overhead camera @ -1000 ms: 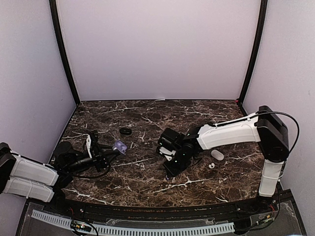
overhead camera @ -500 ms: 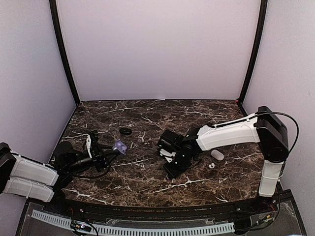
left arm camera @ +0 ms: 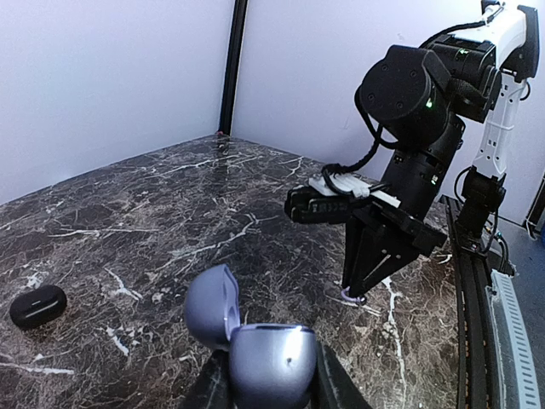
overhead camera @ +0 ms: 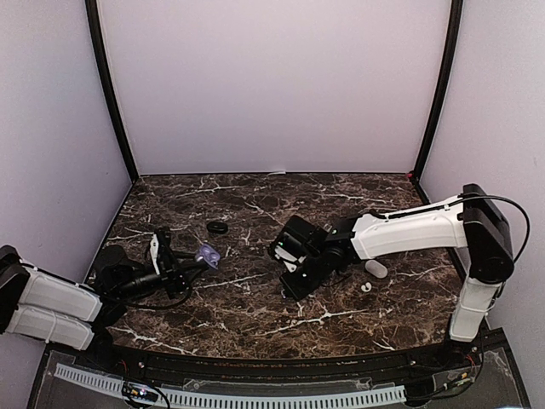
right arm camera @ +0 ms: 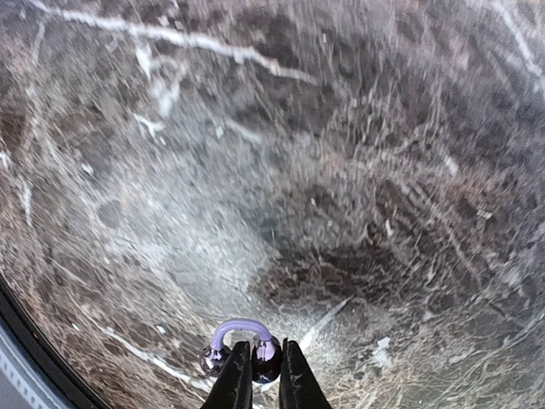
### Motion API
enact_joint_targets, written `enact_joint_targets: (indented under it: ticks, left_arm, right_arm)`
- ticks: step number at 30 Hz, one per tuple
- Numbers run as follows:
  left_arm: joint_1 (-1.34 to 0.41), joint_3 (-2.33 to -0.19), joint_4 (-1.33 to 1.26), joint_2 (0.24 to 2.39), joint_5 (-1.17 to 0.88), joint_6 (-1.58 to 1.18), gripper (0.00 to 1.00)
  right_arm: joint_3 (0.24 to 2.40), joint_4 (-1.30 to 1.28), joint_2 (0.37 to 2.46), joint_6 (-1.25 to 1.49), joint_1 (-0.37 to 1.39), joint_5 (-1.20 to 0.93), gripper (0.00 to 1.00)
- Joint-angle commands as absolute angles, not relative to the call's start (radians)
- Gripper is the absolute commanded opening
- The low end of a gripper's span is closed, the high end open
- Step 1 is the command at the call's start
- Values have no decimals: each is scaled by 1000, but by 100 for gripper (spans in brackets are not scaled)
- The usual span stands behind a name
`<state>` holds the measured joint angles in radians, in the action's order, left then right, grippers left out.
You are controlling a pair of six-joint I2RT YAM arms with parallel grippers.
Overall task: Insert the wireless bluetooth earbuds into the charging case
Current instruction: Pick up the left earbud from the center of the board, then place the left earbud at the center of the board.
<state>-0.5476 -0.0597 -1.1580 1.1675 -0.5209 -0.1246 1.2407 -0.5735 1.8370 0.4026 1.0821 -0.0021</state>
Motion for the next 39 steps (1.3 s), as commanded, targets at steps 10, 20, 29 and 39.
enact_joint_targets:
  ticks: [10,20,29,39]
  left_arm:
    - [-554,-89,-1362,1288,-605,-154,18]
    - [-709,-177,-1387,1354,-538,-64,18]
    - [-737,-215,-1530,1394,-493,-64,17]
    - [-748,-241,-1723,1486,-537,-60,16]
  right_arm:
    - [1165,-233,1699,388,1184,205,9]
    - [1030,195,1569,301,1285,426,8]
    - [897,589,1499,289,1335,553,8]
    - [872,795,1538,267,1376,740,6]
